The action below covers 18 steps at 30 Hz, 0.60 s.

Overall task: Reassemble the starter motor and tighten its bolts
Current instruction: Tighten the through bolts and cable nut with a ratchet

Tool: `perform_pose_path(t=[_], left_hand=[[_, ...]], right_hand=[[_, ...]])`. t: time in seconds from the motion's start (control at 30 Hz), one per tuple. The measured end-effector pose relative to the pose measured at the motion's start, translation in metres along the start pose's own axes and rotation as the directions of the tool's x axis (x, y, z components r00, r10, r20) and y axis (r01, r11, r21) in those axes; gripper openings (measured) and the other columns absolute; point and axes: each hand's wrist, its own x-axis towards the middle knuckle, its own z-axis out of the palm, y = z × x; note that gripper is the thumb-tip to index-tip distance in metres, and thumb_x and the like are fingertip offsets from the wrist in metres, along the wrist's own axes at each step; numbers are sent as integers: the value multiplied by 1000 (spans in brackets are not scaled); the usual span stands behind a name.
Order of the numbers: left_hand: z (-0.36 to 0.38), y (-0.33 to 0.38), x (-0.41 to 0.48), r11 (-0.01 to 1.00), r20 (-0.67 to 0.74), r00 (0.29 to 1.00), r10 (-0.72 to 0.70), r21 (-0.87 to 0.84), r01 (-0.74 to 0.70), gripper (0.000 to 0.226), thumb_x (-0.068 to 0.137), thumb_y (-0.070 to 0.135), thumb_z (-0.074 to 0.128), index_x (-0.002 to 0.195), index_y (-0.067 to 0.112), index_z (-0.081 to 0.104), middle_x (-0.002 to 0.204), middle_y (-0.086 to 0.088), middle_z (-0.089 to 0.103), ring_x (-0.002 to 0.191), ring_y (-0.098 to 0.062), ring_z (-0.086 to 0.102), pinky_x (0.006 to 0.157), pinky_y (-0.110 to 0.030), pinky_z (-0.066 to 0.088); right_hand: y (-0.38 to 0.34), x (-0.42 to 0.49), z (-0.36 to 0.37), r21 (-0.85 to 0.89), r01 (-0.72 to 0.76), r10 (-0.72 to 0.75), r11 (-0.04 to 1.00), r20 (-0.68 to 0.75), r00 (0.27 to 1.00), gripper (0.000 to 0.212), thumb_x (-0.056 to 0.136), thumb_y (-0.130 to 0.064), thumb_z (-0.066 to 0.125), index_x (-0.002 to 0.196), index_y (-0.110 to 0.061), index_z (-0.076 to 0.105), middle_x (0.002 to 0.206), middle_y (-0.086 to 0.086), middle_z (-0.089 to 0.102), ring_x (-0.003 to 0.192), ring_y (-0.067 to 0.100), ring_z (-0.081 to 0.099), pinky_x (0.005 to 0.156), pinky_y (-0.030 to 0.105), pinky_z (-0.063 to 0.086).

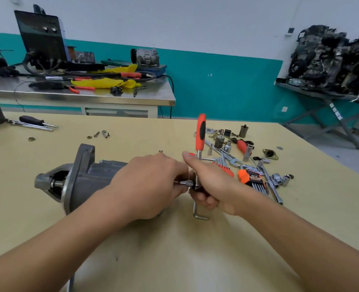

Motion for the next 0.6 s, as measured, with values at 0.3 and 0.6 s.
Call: perform_pose_path(t=[0.3, 0.6], left_hand=[[5, -2, -4, 996, 29, 999, 31, 80, -33, 39, 103, 58, 29, 116, 37, 59, 99, 10, 58, 91, -17, 58, 71, -39, 50], [9, 0, -9, 995, -54, 998, 10, 97, -4, 30, 101, 57, 34, 112, 37, 53, 101, 11, 62, 91, -17, 60, 66, -35, 42]], right_hand=[[17, -10, -37, -56, 312, -287, 948, 264, 921, 20, 86, -33, 71, 100, -19, 72, 78, -1, 69, 66, 11, 62, 52, 22, 48], [20, -11, -27, 112, 274, -289, 955, 141, 947, 27, 81, -35, 71, 93, -10, 75, 82, 11, 75, 60, 20, 69, 52, 24, 54]])
